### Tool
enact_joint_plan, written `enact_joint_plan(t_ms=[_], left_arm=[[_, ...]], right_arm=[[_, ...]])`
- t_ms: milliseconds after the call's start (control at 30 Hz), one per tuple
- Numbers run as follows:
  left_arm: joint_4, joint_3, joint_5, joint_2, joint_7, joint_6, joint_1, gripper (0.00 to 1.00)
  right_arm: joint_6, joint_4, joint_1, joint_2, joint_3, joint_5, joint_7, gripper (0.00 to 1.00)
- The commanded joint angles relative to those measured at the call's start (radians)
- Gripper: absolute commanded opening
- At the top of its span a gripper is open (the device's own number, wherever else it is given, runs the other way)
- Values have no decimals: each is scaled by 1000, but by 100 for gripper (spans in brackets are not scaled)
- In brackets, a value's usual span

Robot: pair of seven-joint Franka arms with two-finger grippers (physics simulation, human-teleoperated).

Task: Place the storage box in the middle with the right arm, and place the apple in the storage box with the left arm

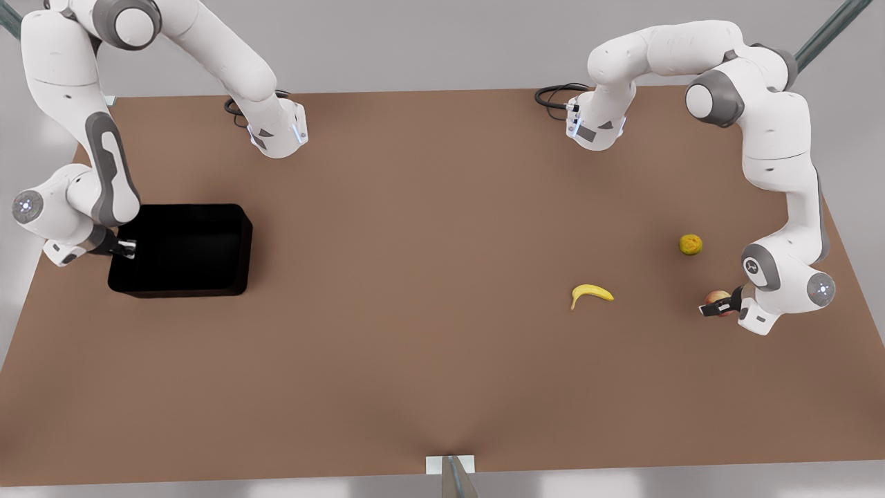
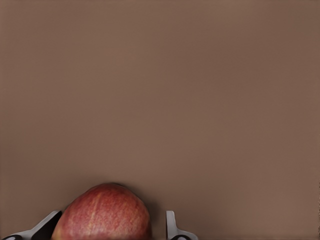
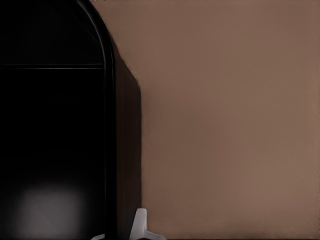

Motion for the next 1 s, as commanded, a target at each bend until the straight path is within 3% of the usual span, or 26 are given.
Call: enact_joint_plan(t_ms=[0,100,267,367,500,533,700,800,867,967], left_arm=[[0,0,0,0,1,0,0,90],[0,0,0,1,1,0,2,83],[0,0,0,1,1,0,2,81],[0,0,0,1,1,0,0,81],[0,0,0,1,1,0,0,81],[0,0,0,1,1,0,0,81],[0,0,-2,-5,1,-6,-2,81],[0,0,-2,-2,1,-1,-2,81],[0,-2,-2,0,-1,0,-2,79],[0,-2,-2,0,1,-1,-2,78]], right_arm=[[-9,2,-7,-2,11,-2,2,21],[-149,51,-156,-31,230,4,94,21],[-244,72,-112,-103,503,68,401,21],[-270,129,169,-100,511,130,588,21],[-347,274,418,-19,499,142,761,21],[-374,322,500,7,461,142,781,21],[-468,656,1050,214,117,142,988,21],[-508,775,1157,294,86,160,1086,21],[-505,792,1287,308,-26,228,1119,21],[-502,784,1290,329,-27,229,1122,21]])
